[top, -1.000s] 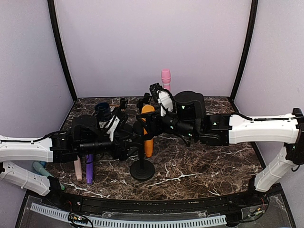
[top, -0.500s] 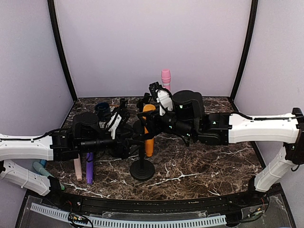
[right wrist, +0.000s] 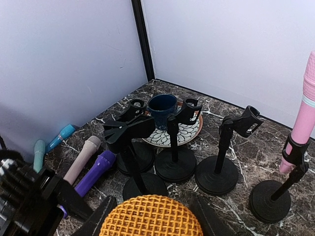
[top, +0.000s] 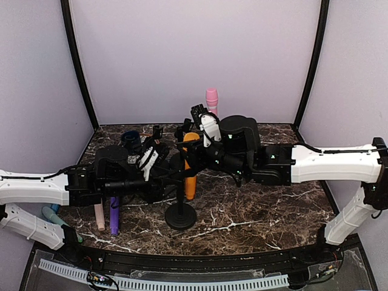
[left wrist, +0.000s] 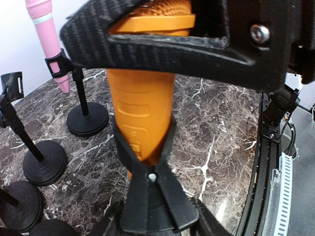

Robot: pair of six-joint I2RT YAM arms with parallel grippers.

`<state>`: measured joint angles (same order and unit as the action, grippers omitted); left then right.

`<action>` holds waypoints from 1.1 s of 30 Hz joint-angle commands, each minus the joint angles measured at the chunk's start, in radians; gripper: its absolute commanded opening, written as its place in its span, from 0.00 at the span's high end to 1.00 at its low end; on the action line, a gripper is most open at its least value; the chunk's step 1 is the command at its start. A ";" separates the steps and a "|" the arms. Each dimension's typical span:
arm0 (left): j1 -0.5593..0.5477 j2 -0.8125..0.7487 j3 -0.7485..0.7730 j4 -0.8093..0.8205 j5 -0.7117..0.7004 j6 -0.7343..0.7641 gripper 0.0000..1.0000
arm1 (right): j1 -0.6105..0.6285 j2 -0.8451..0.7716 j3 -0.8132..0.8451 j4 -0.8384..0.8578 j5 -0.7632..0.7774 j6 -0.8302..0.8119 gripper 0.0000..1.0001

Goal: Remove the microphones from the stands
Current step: Hold the microphone from the microphone stand, then hold the microphone stand at the center of the board, then remove the microphone from the microphone stand.

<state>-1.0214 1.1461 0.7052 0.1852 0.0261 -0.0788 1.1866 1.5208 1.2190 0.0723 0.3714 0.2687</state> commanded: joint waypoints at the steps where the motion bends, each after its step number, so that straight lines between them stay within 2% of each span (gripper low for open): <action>1: -0.006 -0.012 0.020 0.005 0.000 0.018 0.62 | 0.011 0.003 0.028 0.001 0.021 0.007 0.60; 6: -0.008 -0.013 0.015 -0.003 0.000 0.020 0.80 | 0.011 0.004 0.025 0.003 0.021 0.009 0.63; 12: -0.008 -0.018 0.004 -0.005 -0.005 0.019 0.92 | 0.011 -0.002 0.022 0.004 0.033 0.013 0.64; 16: -0.008 -0.033 -0.023 0.036 -0.046 0.004 0.95 | 0.011 -0.023 0.025 -0.022 0.109 0.018 0.66; 23: 0.003 -0.020 -0.072 0.198 -0.121 0.021 1.00 | -0.002 -0.110 0.014 -0.065 0.229 -0.008 0.67; 33: 0.133 0.108 -0.065 0.405 -0.031 0.060 1.00 | -0.053 -0.218 -0.063 -0.062 0.240 0.023 0.69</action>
<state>-0.9337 1.2293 0.6449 0.4381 -0.0353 -0.0486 1.1484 1.3392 1.1915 -0.0154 0.5900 0.2710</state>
